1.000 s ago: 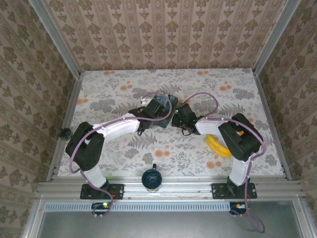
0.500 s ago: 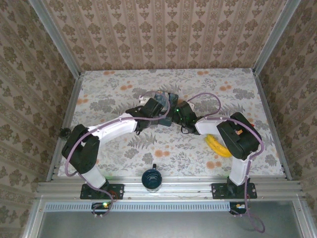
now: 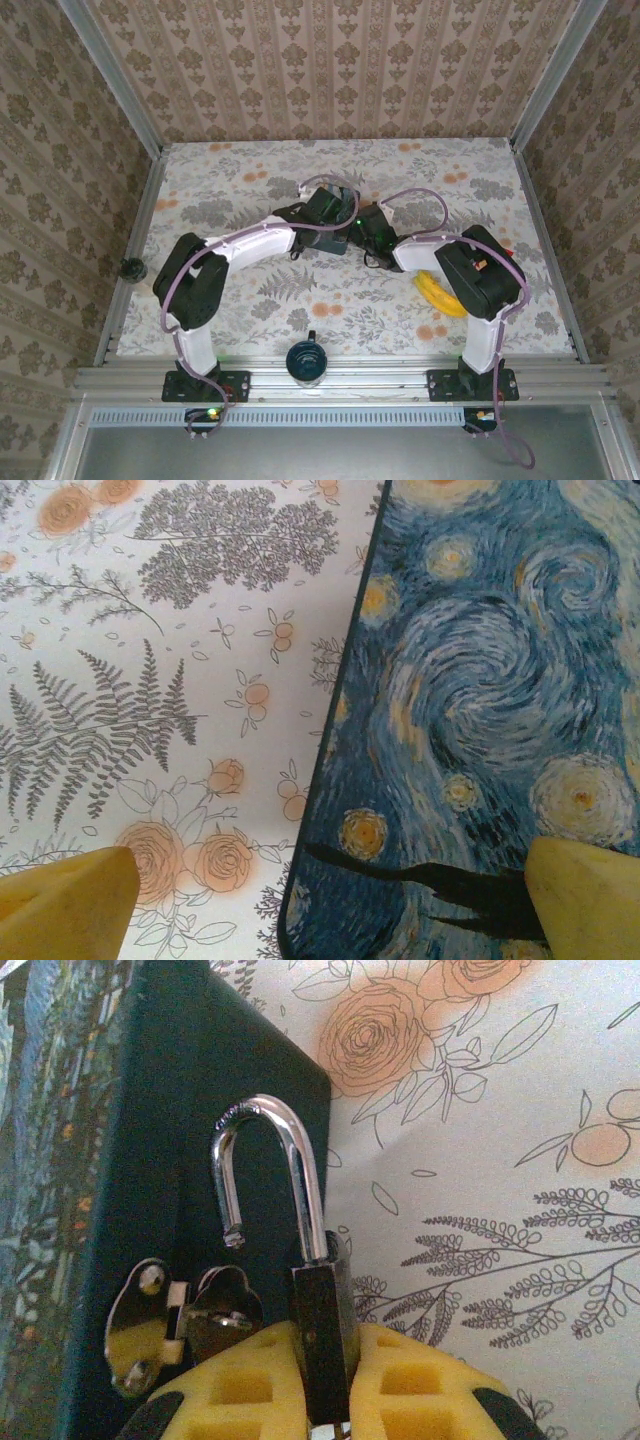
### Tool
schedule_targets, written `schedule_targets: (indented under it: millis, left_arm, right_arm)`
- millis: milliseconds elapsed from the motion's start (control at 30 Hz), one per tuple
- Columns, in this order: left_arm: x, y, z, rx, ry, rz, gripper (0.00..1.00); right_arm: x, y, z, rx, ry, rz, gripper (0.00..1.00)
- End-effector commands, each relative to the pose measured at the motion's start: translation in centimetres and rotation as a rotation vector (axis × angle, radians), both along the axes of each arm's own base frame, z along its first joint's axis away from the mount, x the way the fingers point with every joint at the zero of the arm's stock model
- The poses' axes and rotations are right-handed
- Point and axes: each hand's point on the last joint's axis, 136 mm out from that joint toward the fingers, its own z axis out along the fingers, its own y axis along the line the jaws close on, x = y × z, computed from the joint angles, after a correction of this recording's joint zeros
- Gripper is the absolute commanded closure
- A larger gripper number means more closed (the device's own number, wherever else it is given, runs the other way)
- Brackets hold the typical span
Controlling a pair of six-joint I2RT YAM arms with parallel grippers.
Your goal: Unlock a padlock with a key
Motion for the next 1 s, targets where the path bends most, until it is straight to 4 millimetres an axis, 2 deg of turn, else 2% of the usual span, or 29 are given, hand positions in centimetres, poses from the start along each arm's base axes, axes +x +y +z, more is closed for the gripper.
schedule_targets:
  millis: [0, 67, 367, 567, 733, 967]
  left_arm:
    - [-0.6, 0.7, -0.3, 0.043, 0.033, -0.034, 0.0]
    - [-0.8, 0.9, -0.5, 0.05, 0.044, -0.037, 0.0]
    - [-2.0, 2.0, -2.0, 0.064, 0.086, -0.037, 0.14]
    - [-2.2, 3.6, -2.3, 0.06, 0.091, -0.001, 0.2]
    - [-2.3, 4.5, -1.7, 0.03, 0.078, 0.016, 0.24]
    - [-1.5, 5.5, 1.2, -0.012, 0.016, 0.032, 0.12]
  right_arm:
    - [1.1, -0.9, 0.1, 0.008, -0.055, -0.085, 1.0]
    - [1.6, -1.2, 0.5, 0.011, -0.069, -0.108, 1.0]
    - [3.8, -2.4, 2.0, 0.08, -0.133, -0.208, 1.0]
    - [3.8, -2.3, 2.5, 0.068, -0.122, -0.179, 1.0]
    - [1.8, -2.1, 2.4, 0.055, -0.066, -0.105, 1.0]
    - [-3.5, -1.0, 2.8, 0.004, 0.121, 0.131, 1.0]
